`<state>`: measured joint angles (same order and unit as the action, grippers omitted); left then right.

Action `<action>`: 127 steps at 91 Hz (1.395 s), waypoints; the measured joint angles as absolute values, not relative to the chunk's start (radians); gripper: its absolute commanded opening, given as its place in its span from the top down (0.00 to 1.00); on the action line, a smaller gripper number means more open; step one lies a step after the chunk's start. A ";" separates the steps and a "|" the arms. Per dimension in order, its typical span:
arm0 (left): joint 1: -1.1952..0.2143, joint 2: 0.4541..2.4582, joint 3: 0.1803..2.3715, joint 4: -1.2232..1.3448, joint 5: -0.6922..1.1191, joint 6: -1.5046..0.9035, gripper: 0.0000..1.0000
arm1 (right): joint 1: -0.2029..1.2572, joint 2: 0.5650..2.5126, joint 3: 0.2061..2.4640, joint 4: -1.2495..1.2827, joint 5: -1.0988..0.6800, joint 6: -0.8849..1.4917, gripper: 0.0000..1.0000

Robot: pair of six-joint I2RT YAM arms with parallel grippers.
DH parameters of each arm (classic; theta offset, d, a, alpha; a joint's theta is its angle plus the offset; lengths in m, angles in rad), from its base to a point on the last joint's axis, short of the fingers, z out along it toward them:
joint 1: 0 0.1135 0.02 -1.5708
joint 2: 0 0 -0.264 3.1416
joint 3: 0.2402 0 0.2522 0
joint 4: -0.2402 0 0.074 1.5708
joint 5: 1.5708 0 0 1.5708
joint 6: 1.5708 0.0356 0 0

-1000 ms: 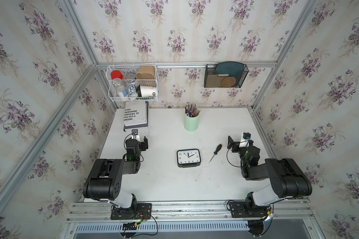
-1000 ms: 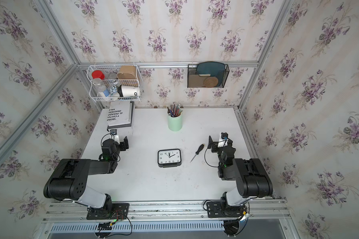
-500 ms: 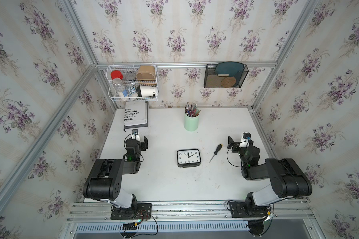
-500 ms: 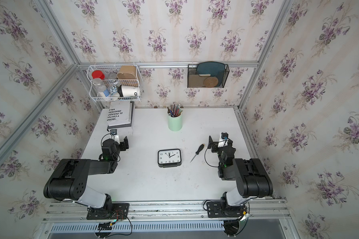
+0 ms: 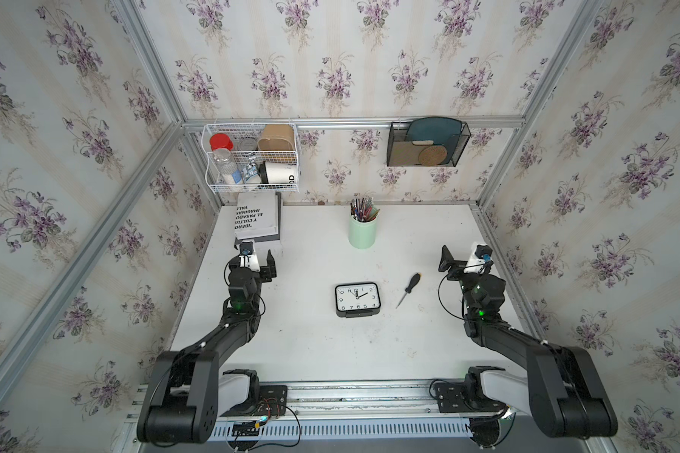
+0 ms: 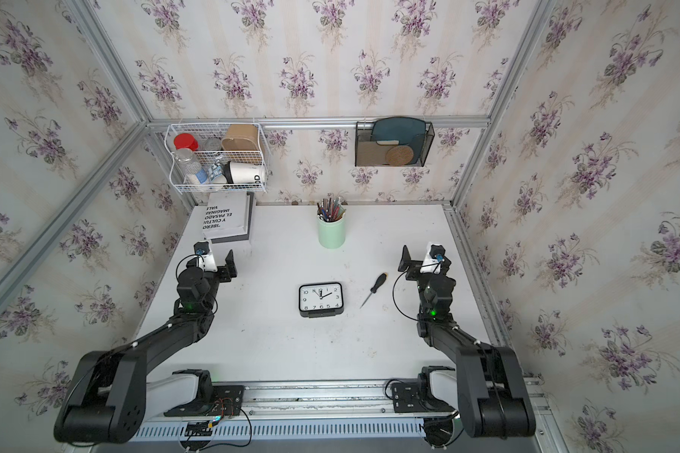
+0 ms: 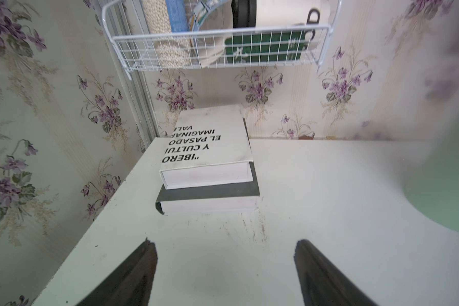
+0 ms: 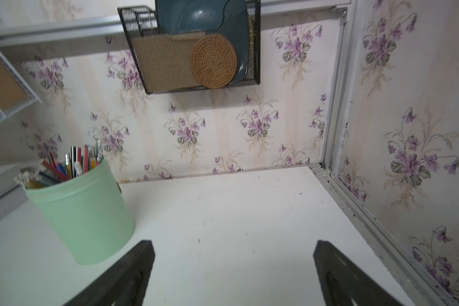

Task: Remove the battery from the alarm
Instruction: Adjust the alarm at the center of the board.

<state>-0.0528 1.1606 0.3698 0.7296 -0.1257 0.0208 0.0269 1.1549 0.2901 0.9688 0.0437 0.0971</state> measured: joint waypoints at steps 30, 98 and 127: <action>-0.052 0.917 0.474 0.295 -0.249 -0.353 0.15 | 0.028 1.001 0.499 0.440 -0.005 0.350 0.00; -0.330 0.871 0.482 -0.098 0.109 -0.581 0.22 | 0.694 1.257 0.649 -0.035 -0.103 0.300 0.00; -0.360 0.891 0.416 -0.071 0.120 -0.604 0.22 | 0.789 1.400 0.632 0.033 -0.144 0.362 0.00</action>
<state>-0.3599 0.8906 0.4160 -0.0708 0.1200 -0.6041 0.7887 1.3998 0.6323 0.0334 -0.1440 0.3618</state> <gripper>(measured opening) 0.782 0.998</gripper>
